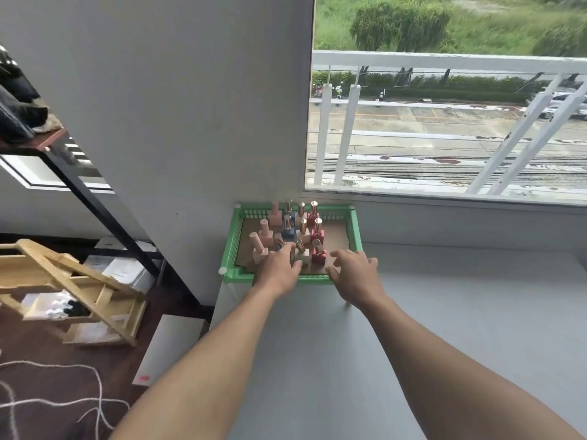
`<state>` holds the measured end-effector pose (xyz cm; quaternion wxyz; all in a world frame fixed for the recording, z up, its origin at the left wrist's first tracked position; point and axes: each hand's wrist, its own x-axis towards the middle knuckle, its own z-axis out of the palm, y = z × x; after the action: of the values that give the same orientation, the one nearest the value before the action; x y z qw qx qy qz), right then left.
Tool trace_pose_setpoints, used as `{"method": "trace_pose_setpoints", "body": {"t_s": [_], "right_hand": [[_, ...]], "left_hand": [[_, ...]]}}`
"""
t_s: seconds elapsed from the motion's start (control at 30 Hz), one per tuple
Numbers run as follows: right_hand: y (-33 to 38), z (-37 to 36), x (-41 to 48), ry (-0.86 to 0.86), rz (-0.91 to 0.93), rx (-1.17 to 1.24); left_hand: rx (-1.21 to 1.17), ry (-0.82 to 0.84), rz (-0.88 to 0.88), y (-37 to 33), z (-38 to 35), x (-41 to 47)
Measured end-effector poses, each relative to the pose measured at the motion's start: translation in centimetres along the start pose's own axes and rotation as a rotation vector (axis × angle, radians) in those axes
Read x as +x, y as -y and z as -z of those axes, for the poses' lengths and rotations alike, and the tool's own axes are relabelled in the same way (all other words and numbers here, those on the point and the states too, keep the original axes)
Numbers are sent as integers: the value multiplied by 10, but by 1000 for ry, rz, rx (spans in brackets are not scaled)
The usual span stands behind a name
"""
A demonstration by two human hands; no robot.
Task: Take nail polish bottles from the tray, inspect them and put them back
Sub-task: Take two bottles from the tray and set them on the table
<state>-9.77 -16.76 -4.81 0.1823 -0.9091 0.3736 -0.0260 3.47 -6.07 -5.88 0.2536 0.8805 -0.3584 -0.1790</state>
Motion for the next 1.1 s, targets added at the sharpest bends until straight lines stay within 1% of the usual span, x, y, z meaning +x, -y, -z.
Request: {"method": "trace_pose_setpoints", "body": {"t_s": [0.23, 0.4, 0.7, 0.83, 1.1], "right_hand": [[3, -3, 8, -49, -17, -100], [2, -7, 12, -45, -19, -168], [12, -13, 21, -42, -35, -167], [14, -16, 25, -44, -55, -142], [14, -20, 26, -44, -77, -120]], "left_hand": [[48, -45, 15, -2, -6, 10], [48, -79, 21, -3, -9, 11], [76, -84, 49, -2, -14, 12], [146, -105, 38, -4, -13, 10], [122, -130, 26, -7, -12, 10]]}}
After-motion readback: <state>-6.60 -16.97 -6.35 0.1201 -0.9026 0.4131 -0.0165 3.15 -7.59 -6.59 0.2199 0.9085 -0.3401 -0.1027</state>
